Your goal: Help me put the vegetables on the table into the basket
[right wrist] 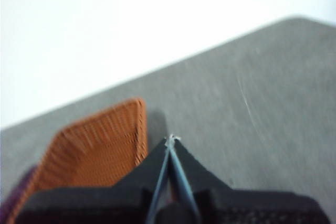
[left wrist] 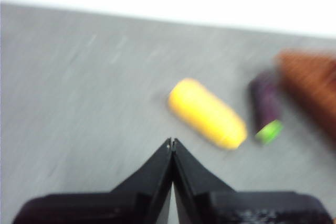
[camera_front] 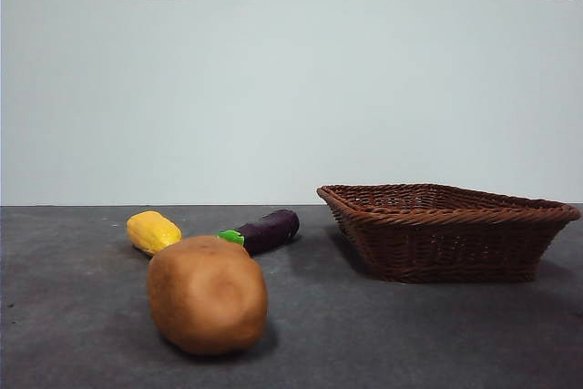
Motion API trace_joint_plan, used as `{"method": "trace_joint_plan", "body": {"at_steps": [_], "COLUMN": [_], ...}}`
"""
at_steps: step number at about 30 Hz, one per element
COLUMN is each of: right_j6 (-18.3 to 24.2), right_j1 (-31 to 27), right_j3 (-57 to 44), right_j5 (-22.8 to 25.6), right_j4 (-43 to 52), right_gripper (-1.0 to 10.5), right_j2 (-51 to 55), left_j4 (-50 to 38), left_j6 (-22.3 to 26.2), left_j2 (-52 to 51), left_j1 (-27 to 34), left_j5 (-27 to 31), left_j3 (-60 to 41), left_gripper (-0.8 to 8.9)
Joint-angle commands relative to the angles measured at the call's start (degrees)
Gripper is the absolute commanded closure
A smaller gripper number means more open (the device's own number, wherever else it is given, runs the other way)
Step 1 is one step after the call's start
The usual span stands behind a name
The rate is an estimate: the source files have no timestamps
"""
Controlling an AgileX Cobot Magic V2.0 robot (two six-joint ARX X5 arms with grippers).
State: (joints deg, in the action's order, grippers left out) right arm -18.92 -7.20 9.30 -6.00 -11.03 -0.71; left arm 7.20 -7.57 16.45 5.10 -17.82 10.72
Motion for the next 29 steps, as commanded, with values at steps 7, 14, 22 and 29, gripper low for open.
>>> {"method": "trace_joint_plan", "body": {"at_steps": [7,14,22,29], "right_j6": [-1.0,-1.0,-2.4,0.0], "right_j1": [0.0,0.0,0.1,0.1], "right_j3": [11.5,24.3,34.2,38.5], "right_j5": [0.0,0.0,-0.2,-10.0], "right_j4": [-0.9,-11.0,-21.1,-30.1], "right_gripper": [9.5,9.5,9.5,9.4], "right_j2": [-6.5,-16.7,-25.1,-34.0], "left_j4": [-0.1,0.9,0.9,1.2], "left_j6": [-5.9,-7.4,-17.9,-17.9], "left_j2": [4.2,8.7,12.4,14.3], "left_j1": [-0.1,-0.1,-0.1,-0.2], "left_j5": [-7.8,-15.9,-24.7,-26.3], "left_j3": [10.1,15.2,16.1,16.1], "left_gripper": [8.17,8.17,8.17,8.18]}}
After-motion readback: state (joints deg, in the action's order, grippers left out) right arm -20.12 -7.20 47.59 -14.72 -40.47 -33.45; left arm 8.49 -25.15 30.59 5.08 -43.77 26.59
